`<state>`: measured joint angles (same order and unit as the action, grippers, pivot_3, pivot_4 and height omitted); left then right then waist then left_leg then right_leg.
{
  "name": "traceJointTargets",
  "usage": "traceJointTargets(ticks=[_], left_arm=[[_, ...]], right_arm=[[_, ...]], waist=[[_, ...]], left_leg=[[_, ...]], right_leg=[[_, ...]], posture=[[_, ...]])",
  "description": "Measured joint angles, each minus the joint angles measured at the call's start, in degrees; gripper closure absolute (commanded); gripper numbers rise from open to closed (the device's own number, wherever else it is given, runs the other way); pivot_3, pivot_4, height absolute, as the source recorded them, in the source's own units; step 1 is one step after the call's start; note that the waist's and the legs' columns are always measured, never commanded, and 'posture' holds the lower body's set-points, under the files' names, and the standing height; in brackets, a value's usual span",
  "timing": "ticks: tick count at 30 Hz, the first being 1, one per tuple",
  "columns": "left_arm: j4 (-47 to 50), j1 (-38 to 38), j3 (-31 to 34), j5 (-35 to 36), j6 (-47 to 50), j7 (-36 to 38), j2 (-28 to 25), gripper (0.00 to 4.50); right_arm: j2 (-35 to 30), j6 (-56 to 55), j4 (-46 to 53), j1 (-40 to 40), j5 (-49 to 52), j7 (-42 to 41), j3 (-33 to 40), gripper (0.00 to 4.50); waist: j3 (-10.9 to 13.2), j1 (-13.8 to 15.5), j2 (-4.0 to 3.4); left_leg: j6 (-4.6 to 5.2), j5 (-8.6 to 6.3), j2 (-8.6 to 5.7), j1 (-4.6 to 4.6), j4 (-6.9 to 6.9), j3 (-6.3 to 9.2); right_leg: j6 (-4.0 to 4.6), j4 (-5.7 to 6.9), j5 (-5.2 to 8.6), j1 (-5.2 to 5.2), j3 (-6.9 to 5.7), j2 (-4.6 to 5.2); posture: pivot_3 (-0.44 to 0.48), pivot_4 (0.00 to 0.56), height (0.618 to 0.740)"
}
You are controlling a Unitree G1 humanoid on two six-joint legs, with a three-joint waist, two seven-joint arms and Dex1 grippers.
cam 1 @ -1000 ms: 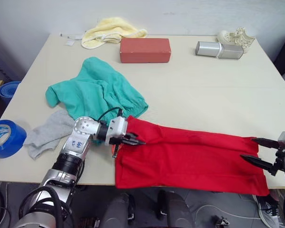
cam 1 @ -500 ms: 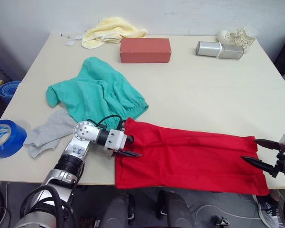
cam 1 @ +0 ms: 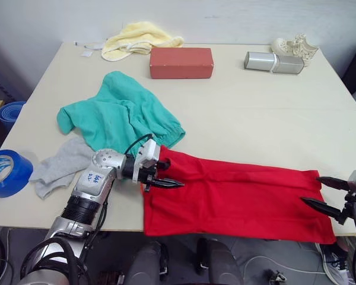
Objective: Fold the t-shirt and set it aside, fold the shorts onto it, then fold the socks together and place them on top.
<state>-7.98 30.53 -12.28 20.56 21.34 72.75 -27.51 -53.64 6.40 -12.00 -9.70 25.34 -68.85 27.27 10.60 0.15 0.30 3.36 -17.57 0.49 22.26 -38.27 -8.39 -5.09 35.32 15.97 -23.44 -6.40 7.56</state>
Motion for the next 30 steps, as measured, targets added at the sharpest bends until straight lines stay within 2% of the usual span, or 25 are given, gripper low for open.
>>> traceJointTargets(ticks=[3, 6, 10, 12, 20, 21, 23, 27, 30], left_arm=[[3.83, 0.10, 0.43, 4.52, 16.18, -3.21, -0.68, 2.31], [6.26, 0.71, 1.50, 8.06, 27.64, -5.60, -2.02, 2.31], [7.13, 4.54, 8.35, 14.15, 47.00, -13.36, -1.49, 2.31], [7.12, 6.37, 11.59, 15.86, 52.75, -16.60, -0.40, 2.31], [5.04, 7.07, 12.38, 16.24, 57.86, -25.03, 4.47, 2.31], [4.72, 7.07, 12.35, 16.20, 57.97, -26.14, 5.25, 2.73], [4.67, 7.07, 12.34, 16.14, 57.76, -27.50, 6.01, 3.18], [4.70, 6.92, 12.39, 16.08, 55.85, -28.74, 6.17, 4.47], [5.38, 5.06, 12.30, 16.16, 52.88, -27.92, 5.70, 4.47]], right_arm=[[0.00, 0.20, 0.49, -0.16, 0.07, 0.24, 0.09, 0.00], [0.00, 0.34, 0.52, -0.35, 0.08, 0.47, 0.13, 0.00], [0.27, 0.39, 1.04, -0.75, 0.26, 0.93, 0.19, 0.00], [0.47, 0.43, 1.34, -0.85, 0.50, 1.12, 0.19, 0.00], [1.50, 1.08, 2.58, -1.07, 0.66, 2.15, 0.18, 0.00], [1.51, 1.16, 2.66, -1.08, 0.67, 2.19, 0.18, 0.00], [1.52, 1.20, 2.84, -1.12, 0.69, 2.29, 0.19, 0.00], [1.95, 1.38, 3.20, -2.00, 0.76, 2.64, 0.18, 0.00], [2.38, 1.44, 3.88, -2.29, 0.94, 2.76, 0.18, 0.00]], waist=[[0.00, -0.02, 0.00], [0.00, -0.08, 0.00], [0.00, -0.01, 0.00], [0.00, 0.02, 0.00], [0.01, 0.09, 0.01], [0.01, 0.13, 0.01], [0.01, 0.15, 0.01], [0.01, 0.21, 0.01], [0.01, 0.25, 0.01]], left_leg=[[0.00, 0.00, 0.01, 0.01, 0.01, 0.02], [-0.02, 0.01, 0.02, -0.01, 0.01, 0.02], [-0.03, 0.03, 0.01, -0.01, -0.01, 0.04], [-0.04, 0.03, 0.01, -0.01, 0.00, 0.04], [-0.18, 0.03, 0.00, -0.03, -0.01, 0.01], [-0.24, -0.01, 0.00, -0.03, -0.01, 0.01], [-0.27, -0.02, 0.00, -0.03, -0.01, 0.01], [-0.35, -0.05, 0.00, -0.03, 0.00, 0.01], [-0.42, -0.10, 0.00, -0.04, 0.00, 0.00]], right_leg=[[0.00, 0.00, 0.00, -0.01, 0.01, 0.00], [0.00, 0.02, 0.00, 0.00, 0.01, -0.01], [0.00, 0.05, 0.00, 0.01, 0.01, 0.00], [0.00, 0.04, 0.00, 0.02, 0.02, -0.01], [0.00, 0.07, 0.00, 0.01, 0.04, -0.05], [0.00, 0.07, 0.00, 0.00, 0.04, -0.05], [0.00, 0.06, 0.00, 0.01, 0.05, -0.05], [0.00, 0.07, 0.01, 0.00, 0.05, -0.05], [0.00, 0.06, 0.00, 0.00, 0.06, -0.05]], posture=[[0.000, 0.150, 0.740], [0.000, 0.150, 0.740], [0.000, 0.150, 0.740], [0.000, 0.150, 0.740], [0.000, 0.150, 0.740], [0.000, 0.150, 0.740], [0.000, 0.150, 0.740], [0.000, 0.150, 0.740], [0.000, 0.150, 0.740]])
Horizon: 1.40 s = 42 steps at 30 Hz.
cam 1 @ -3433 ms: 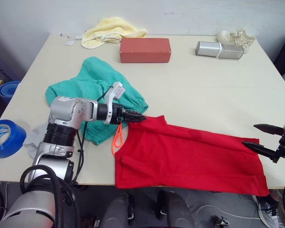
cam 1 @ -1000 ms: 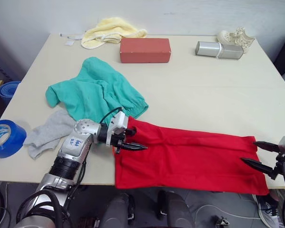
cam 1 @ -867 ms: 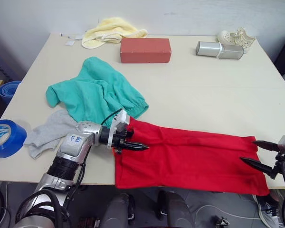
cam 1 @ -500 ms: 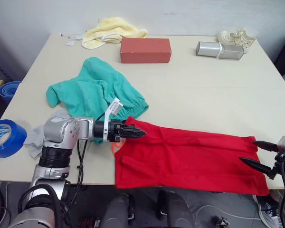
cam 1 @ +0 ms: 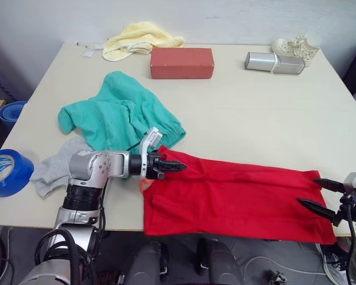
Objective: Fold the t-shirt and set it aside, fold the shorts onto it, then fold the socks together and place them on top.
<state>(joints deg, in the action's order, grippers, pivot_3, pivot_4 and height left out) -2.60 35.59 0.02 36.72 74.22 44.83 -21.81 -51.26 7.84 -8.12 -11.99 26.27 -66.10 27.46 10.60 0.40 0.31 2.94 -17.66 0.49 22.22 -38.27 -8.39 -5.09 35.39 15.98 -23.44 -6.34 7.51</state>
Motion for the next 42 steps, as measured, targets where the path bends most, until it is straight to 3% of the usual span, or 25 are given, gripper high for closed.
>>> traceJointTargets(ticks=[3, 8, 17, 21, 24, 26, 28, 35, 42], left_arm=[[1.56, -2.85, -2.01, -1.03, -7.18, 3.25, -2.22, 4.47], [4.14, -6.39, -8.86, -7.82, -27.48, 11.85, -6.25, 4.47], [-9.57, -10.02, -17.61, -26.65, -97.09, 29.16, -7.47, 4.47], [-18.79, -8.69, -20.04, -29.95, -118.29, 32.44, -7.76, 4.47], [-24.03, -5.92, -21.11, -31.49, -129.81, 32.19, -8.36, 4.47], [-26.47, -4.98, -21.60, -31.74, -133.04, 31.88, -8.43, 4.47], [-27.63, -4.85, -21.65, -31.68, -132.41, 31.22, -8.37, 4.10], [-27.18, -4.52, -21.43, -29.15, -126.31, 30.60, -8.38, 2.04], [-11.60, -7.19, -18.38, -12.67, -95.70, 34.46, -12.21, 2.04]], right_arm=[[0.02, 0.05, 0.27, -0.17, 0.22, 0.08, 0.00, 0.00], [0.03, 0.18, 0.95, -0.77, 0.31, 0.12, 0.00, 0.00], [0.08, 0.65, 4.73, -5.09, 2.03, -0.59, 3.56, 0.00], [0.89, 0.98, 6.01, -6.26, 2.15, -0.23, 3.97, 0.00], [1.37, 1.03, 6.47, -6.43, 2.14, 0.11, 3.97, 0.00], [1.39, 1.03, 6.48, -6.44, 2.13, 0.24, 3.97, 0.00], [1.39, 1.03, 6.48, -6.44, 2.10, 0.42, 3.97, 0.00], [1.73, 1.03, 6.36, -6.27, 2.04, 0.35, 3.97, 0.00], [0.52, 1.88, 5.21, -5.72, 2.05, -1.34, 4.08, 0.00]], waist=[[0.00, -0.07, 0.00], [-0.01, -0.03, -0.02], [-0.11, 0.95, -0.18], [-0.12, 0.94, -0.20], [-0.36, 1.03, -0.61], [-0.48, 1.04, -0.81], [-0.55, 0.97, -0.93], [-0.64, 0.94, -0.95], [-0.51, 0.68, -0.69]], left_leg=[[-0.10, -0.03, 0.01, -0.01, 0.02, 0.00], [-0.14, -0.05, 0.00, -0.02, 0.02, -0.02], [-0.10, -0.10, 0.05, 0.01, 0.22, -0.04], [-0.02, -0.13, 0.06, 0.00, 0.21, -0.04], [0.09, -0.11, 0.06, -0.06, 0.20, -0.04], [0.44, -0.24, 0.06, -0.12, 0.20, -0.04], [0.52, -0.21, 0.06, -0.13, 0.20, -0.04], [0.61, -0.10, 0.07, -0.08, 0.20, -0.02], [0.62, 0.03, 0.08, 0.09, 0.13, -0.02]], right_leg=[[0.03, 0.00, 0.02, -0.03, 0.00, -0.01], [0.05, -0.03, 0.02, -0.02, 0.02, 0.01], [0.13, -0.33, 0.00, -0.08, 0.00, 0.04], [0.14, -0.37, -0.05, -0.06, -0.02, 0.05], [0.12, -0.43, -0.17, 0.06, -0.02, 0.06], [0.12, -0.42, -0.19, 0.11, -0.03, 0.06], [0.12, -0.41, -0.20, 0.12, -0.04, 0.05], [0.12, -0.39, -0.20, 0.09, -0.10, 0.01], [0.11, -0.52, -0.20, 0.03, -0.09, 0.01]], posture=[[0.000, 0.150, 0.740], [0.000, 0.150, 0.740], [0.000, 0.150, 0.740], [0.000, 0.150, 0.740], [0.000, 0.150, 0.740], [0.000, 0.150, 0.740], [0.000, 0.150, 0.740], [0.000, 0.150, 0.740], [0.000, 0.150, 0.740]])
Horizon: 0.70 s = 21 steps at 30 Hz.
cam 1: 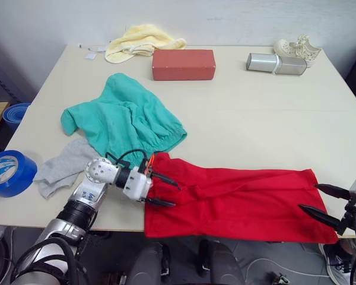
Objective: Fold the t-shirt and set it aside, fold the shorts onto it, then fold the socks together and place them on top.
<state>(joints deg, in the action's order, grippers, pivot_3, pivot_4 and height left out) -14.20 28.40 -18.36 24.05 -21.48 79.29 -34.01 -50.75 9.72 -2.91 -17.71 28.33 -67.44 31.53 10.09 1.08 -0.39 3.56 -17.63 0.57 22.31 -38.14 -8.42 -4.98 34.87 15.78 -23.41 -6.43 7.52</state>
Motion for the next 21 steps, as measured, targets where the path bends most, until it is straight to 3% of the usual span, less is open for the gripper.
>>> traceJointTargets(ticks=[3, 7, 16, 21], left_arm=[[6.78, -1.20, 2.09, 3.96, 15.79, -2.35, -3.11, 2.04], [12.98, -3.59, 1.72, 4.11, 29.51, -4.79, -5.23, 2.04], [13.74, -4.79, 1.46, -3.05, 34.34, -9.99, -3.73, 2.04], [13.74, -4.30, 0.21, -5.47, 40.00, -14.37, 1.22, 2.04]], right_arm=[[-0.25, 0.45, -0.09, 0.16, -0.01, -0.37, 0.19, 0.00], [-0.25, 1.07, -0.09, 0.42, -0.01, -0.43, 0.19, 0.00], [-0.25, 3.05, 1.62, 0.37, 0.04, 0.27, 0.19, 0.00], [-0.19, 3.48, 2.85, -0.04, 0.07, 0.65, 0.19, 0.00]], waist=[[0.03, 0.00, 0.05], [0.05, 0.06, 0.09], [0.06, 0.25, 0.11], [0.08, 0.41, 0.13]], left_leg=[[0.00, 0.00, 0.02, -0.02, 0.00, 0.02], [-0.03, -0.01, 0.02, -0.02, 0.01, 0.02], [-0.33, -0.12, 0.02, 0.00, 0.05, 0.02], [-0.33, -0.13, 0.01, 0.00, 0.04, 0.02]], right_leg=[[0.00, 0.01, 0.00, 0.02, -0.01, -0.02], [0.00, 0.00, 0.00, 0.02, 0.01, -0.02], [0.02, -0.01, 0.01, -0.04, 0.02, -0.01], [0.02, -0.02, 0.01, -0.02, 0.04, 0.00]], posture=[[0.000, 0.150, 0.740], [0.000, 0.150, 0.740], [0.000, 0.150, 0.740], [0.000, 0.150, 0.740]])
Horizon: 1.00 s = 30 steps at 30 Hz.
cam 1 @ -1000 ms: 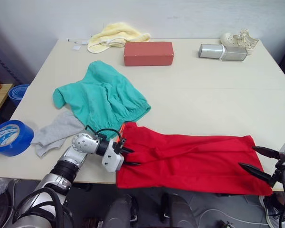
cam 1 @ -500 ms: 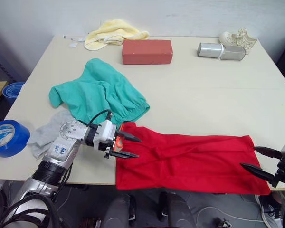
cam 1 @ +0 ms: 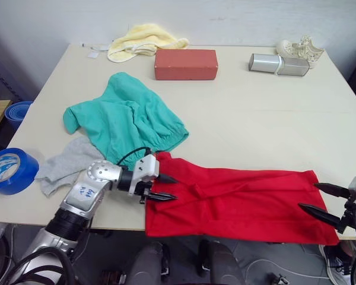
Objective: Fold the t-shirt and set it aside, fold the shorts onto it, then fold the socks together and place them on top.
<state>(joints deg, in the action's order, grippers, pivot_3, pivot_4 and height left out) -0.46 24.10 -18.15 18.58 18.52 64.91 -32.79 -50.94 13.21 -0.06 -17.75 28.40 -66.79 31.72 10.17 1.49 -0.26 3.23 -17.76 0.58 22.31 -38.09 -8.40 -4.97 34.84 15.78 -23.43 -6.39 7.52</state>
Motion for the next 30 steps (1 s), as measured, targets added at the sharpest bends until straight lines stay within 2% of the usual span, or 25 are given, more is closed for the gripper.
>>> traceJointTargets(ticks=[9, 13, 18, 25, 29, 30], left_arm=[[1.87, 3.08, -3.72, -3.26, 4.82, -2.26, 5.60, 2.04], [2.19, 3.12, -4.87, -4.43, 4.55, -1.54, 5.35, 2.88], [4.37, 3.11, -5.16, -5.21, 0.88, 0.74, 4.86, 4.46], [4.71, 2.52, -7.91, -8.31, -11.26, 5.23, 4.67, 4.46], [4.74, 2.32, -9.12, -8.88, -14.23, 7.06, 4.68, 4.46], [4.74, 2.32, -9.39, -8.88, -14.41, 7.51, 4.68, 4.28]], right_arm=[[0.17, 0.64, 0.37, -0.24, 0.04, 0.14, 0.00, 0.00], [0.19, 0.64, 0.61, -0.74, 0.07, 0.18, 0.00, 0.00], [0.21, 0.61, 0.72, -1.16, 0.11, 0.19, 0.00, 0.00], [0.87, 0.45, 0.72, -1.83, 0.11, 0.16, 0.01, 0.00], [0.99, 0.42, 0.71, -1.94, 0.08, 0.15, 0.01, 0.00], [0.99, 0.35, 0.71, -1.92, 0.02, 0.18, 0.01, 0.00]], waist=[[0.01, -0.13, 0.02], [0.01, -0.09, 0.02], [0.01, -0.01, 0.02], [0.01, -0.07, 0.02], [0.01, -0.08, 0.02], [0.01, -0.08, 0.02]], left_leg=[[0.07, 0.07, 0.00, 0.00, 0.00, -0.01], [0.06, 0.07, 0.00, 0.01, 0.00, -0.01], [0.03, 0.04, 0.00, 0.01, 0.00, -0.01], [0.01, 0.03, 0.00, 0.01, 0.01, -0.01], [0.07, 0.05, 0.00, 0.01, 0.00, -0.01], [0.08, 0.06, 0.00, 0.01, 0.00, -0.01]], right_leg=[[0.00, 0.00, 0.00, -0.01, -0.01, -0.03], [0.00, 0.01, 0.00, -0.01, -0.01, -0.03], [0.01, -0.01, 0.00, 0.00, -0.01, -0.01], [0.01, -0.04, 0.00, 0.00, 0.00, -0.01], [0.01, -0.04, 0.00, 0.00, 0.00, -0.01], [0.01, -0.03, 0.00, 0.00, 0.00, -0.01]], posture=[[0.000, 0.150, 0.740], [0.000, 0.150, 0.740], [0.000, 0.150, 0.740], [0.000, 0.150, 0.740], [0.000, 0.150, 0.740], [0.000, 0.150, 0.740]])
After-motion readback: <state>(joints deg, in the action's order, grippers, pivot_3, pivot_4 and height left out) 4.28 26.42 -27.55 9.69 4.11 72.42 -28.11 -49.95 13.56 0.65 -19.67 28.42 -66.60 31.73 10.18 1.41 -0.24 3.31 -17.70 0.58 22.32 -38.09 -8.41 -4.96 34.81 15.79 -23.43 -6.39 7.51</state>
